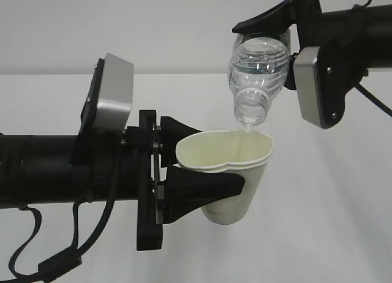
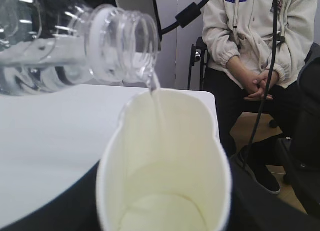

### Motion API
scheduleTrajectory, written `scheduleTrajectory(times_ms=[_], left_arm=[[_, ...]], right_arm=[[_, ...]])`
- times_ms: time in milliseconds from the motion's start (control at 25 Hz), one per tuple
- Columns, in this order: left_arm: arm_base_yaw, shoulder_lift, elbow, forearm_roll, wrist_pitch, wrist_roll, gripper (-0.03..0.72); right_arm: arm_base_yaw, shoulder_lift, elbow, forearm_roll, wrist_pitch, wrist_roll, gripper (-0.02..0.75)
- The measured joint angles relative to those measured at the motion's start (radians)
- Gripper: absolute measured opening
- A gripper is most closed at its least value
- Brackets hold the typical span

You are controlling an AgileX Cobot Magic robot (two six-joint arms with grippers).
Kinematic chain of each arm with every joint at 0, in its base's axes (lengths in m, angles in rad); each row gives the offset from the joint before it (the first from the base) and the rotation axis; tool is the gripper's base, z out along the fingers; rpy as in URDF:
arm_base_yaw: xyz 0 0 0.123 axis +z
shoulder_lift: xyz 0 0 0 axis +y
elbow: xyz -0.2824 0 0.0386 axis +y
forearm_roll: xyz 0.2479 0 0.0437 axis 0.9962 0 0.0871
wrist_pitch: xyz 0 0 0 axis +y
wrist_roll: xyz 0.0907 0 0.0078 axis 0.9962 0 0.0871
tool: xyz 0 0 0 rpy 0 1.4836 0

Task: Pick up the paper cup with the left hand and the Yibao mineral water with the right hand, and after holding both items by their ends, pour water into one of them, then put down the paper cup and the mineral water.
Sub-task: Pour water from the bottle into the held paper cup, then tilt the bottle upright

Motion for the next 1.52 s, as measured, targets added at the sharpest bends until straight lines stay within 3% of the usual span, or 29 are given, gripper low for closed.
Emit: scheduleTrajectory(times_ms=[1520], left_arm=[[0.0, 0.0, 0.0, 0.0, 0.004, 0.0, 0.375]], right_arm=[[0.0, 0.0, 0.0, 0.0, -0.001, -0.018, 0.435]])
